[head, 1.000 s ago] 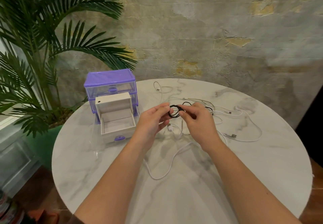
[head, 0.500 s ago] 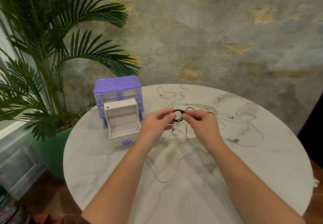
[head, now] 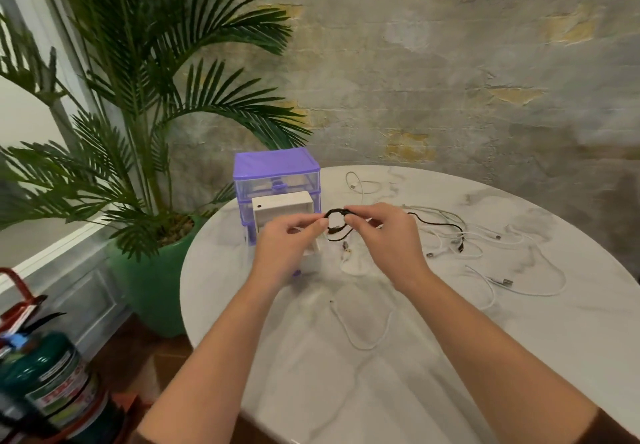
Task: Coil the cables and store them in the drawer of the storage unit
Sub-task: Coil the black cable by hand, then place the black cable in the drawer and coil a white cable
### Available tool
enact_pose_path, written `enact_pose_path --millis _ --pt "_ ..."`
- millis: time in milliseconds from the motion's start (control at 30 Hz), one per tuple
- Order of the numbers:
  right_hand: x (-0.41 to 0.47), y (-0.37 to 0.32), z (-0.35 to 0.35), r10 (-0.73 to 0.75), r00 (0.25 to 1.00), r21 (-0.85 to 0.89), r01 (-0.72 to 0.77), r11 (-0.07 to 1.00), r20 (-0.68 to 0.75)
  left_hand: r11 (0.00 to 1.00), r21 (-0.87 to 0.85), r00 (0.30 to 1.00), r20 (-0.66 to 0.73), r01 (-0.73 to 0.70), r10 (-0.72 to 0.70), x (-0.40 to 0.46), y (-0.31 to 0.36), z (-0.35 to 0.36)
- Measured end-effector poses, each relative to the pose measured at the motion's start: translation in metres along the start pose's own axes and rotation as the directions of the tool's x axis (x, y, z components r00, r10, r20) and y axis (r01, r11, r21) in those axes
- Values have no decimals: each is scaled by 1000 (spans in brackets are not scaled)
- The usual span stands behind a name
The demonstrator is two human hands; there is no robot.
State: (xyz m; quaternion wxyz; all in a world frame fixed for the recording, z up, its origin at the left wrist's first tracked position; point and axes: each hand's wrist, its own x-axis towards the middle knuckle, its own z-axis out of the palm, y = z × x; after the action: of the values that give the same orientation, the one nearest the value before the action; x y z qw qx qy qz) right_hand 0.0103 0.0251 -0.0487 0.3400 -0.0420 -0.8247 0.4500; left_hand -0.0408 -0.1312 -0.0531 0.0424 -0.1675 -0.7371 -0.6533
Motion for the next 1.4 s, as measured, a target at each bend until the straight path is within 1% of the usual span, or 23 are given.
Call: enact_pose_path --millis 100,200,300,367,433,500,567,667,800,900,1000,1133,1200,1267,1333,1400 --pt "5 -6 19 49 998 -6 -49 999 44 997 68 999 -16 -26 28 2 -7 -19" --pt "7 -12 37 44 994 -44 -40 998 103 990 144 998 -68 6 3 7 -21 -35" --pt "10 -17 49 56 986 -109 -39 993 159 956 291 991 -136 35 5 9 -32 -48" --pt "11 -20 55 117 975 -157 -87 984 191 899 436 981 -189 36 53 9 -38 -55" --pt "13 -23 63 176 962 -194 -135 972 211 803 594 971 -219 52 99 6 -40 -59" --pt "14 -23 72 220 944 -240 -161 957 247 734 670 968 -240 112 72 0 -40 -59" --pt "15 -22 81 247 926 -314 -152 937 287 724 674 966 -255 149 38 -6 -43 -59" --pt "15 -16 91 245 916 -419 -96 903 318 743 652 966 -257 150 31 -11 -53 -61" --pt "16 -16 96 186 915 -542 41 839 357 781 610 967 -252 135 30 -12 -56 -63" --pt "18 -19 98 161 901 -597 125 792 403 793 592 968 -250 144 11 -12 -56 -64" --pt "18 -21 103 146 895 -672 200 713 422 801 577 967 -255 159 -9 -14 -56 -64" --pt "18 -22 107 146 896 -722 231 652 419 806 564 964 -266 178 -27 -17 -53 -65" --pt "18 -22 106 158 892 -721 225 655 423 802 569 964 -262 181 -31 -17 -52 -65" --pt "17 -21 103 166 893 -698 199 688 418 793 581 965 -261 183 -31 -17 -49 -64" --pt "14 -18 95 161 907 -635 137 760 390 779 597 964 -265 191 -33 -16 -45 -62" --pt "12 -15 84 157 925 -508 43 860 345 764 611 960 -276 209 -42 -15 -42 -59"
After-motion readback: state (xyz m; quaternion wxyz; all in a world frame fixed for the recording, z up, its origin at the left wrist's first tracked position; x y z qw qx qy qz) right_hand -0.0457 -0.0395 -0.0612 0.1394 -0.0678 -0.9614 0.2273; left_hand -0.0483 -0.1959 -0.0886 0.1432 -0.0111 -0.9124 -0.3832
